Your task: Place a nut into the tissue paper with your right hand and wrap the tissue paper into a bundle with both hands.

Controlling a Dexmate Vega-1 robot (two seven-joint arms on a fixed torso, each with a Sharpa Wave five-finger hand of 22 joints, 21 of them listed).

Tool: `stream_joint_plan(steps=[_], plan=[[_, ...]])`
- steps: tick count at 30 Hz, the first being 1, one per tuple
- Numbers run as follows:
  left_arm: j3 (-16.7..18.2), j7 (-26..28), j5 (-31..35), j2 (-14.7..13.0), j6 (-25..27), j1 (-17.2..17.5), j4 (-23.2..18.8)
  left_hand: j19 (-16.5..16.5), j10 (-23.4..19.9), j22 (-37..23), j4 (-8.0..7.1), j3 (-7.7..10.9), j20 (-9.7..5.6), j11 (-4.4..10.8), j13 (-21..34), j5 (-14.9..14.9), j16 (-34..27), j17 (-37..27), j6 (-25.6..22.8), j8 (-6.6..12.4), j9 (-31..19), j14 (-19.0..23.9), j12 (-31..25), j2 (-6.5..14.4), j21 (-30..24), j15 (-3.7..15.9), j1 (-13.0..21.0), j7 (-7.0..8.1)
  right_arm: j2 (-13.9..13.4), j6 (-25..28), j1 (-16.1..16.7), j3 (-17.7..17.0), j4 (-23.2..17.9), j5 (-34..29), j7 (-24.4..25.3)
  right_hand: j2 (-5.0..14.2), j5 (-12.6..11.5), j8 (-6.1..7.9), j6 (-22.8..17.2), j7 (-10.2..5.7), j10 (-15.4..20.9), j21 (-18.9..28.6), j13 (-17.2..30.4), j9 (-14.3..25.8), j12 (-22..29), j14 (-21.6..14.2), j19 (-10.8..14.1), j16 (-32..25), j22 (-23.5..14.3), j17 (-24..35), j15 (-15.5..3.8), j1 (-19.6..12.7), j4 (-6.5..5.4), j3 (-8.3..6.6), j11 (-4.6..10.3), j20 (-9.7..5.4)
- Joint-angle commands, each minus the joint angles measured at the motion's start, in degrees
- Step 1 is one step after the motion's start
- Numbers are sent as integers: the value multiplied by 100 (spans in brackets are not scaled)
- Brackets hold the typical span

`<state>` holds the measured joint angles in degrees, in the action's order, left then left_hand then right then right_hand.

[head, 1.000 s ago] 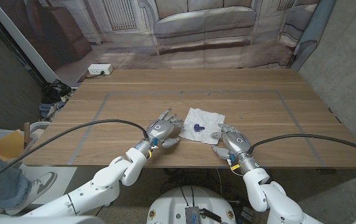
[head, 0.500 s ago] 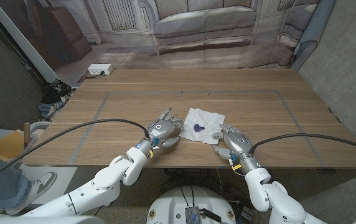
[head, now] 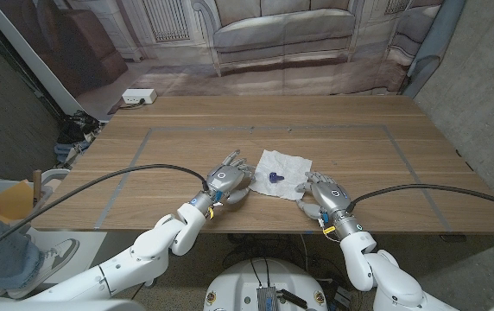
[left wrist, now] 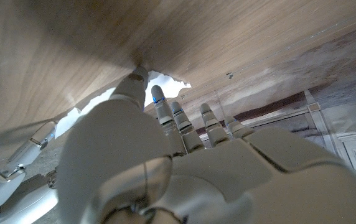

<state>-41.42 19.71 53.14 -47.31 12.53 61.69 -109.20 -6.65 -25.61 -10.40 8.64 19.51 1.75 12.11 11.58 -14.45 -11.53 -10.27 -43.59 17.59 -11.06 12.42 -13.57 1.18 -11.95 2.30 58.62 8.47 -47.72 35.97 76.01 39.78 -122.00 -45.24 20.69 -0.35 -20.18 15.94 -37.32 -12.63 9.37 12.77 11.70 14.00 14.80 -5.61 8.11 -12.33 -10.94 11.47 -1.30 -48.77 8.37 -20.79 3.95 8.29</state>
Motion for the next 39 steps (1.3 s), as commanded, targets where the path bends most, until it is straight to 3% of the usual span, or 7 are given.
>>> stream_joint_plan(steps=[1,3,4,7,12,16,39], plan=[[72,245,-469,110,-333,-77,184,101,-257,-8,-15,147,-5,-17,21,117,-13,-10,-778,306,-49,146,6,66,-27,694,179,-49,88,-269,-36,-57,176,151,435,-2,-50,142,-289,1,161,56,4,48,61,-199,143,-46,-16,-9,-8,-140,4,-33,51,-37],[103,333,-571,137,-389,-71,221,138,-342,-8,-15,208,27,-60,24,193,-10,-11,-1172,500,-94,215,27,119,-25,727,264,-182,117,-341,-46,-77,217,201,521,0,-54,182,-366,0,192,63,2,63,71,-227,169,-45,-16,-11,-5,-158,8,-34,60,-40],[115,363,-614,145,-412,-69,234,173,-420,-8,-31,221,14,-36,26,235,-19,-17,-1362,605,-121,265,21,132,-30,736,272,-240,126,-369,-49,-83,230,222,550,6,-66,364,-704,8,242,60,-2,136,80,-264,199,-12,-17,-16,-12,-226,17,-32,66,-46],[145,408,-722,162,-447,-59,251,252,-611,-9,-66,299,24,-21,31,302,-54,-36,-1694,838,-221,386,0,244,-45,745,311,-353,152,-423,-58,-102,252,286,598,20,-71,458,-859,-5,374,69,-4,181,125,-365,243,-29,-19,-11,-32,-267,17,-33,112,-70],[169,377,-802,158,-430,-59,232,287,-728,-9,-100,327,10,3,34,338,-69,-45,-1768,934,-281,449,-12,298,-48,750,296,-337,211,-519,-55,-156,283,456,683,60,-63,861,-1511,-3,667,64,-11,367,210,-542,294,-24,-24,0,-103,-347,-12,2,279,-82],[182,358,-864,150,-442,-62,227,296,-759,-10,-105,335,-11,10,35,351,-71,-44,-1776,966,-305,471,-10,304,-48,759,293,-333,234,-473,-68,-151,270,489,657,99,-52,1014,-1739,-7,804,61,-15,442,249,-627,309,-36,-27,15,-142,-346,-44,24,351,-92],[501,57,-1886,162,-787,-110,136,299,-896,-15,-128,388,-41,-4,40,390,-63,-48,-1790,1182,-469,561,30,303,-31,714,247,-298,341,-396,45,-481,-22,1278,715,141,-12,1130,-1849,-11,985,12,-19,521,297,-725,206,-53,-32,46,-157,-329,-80,55,378,-7]])
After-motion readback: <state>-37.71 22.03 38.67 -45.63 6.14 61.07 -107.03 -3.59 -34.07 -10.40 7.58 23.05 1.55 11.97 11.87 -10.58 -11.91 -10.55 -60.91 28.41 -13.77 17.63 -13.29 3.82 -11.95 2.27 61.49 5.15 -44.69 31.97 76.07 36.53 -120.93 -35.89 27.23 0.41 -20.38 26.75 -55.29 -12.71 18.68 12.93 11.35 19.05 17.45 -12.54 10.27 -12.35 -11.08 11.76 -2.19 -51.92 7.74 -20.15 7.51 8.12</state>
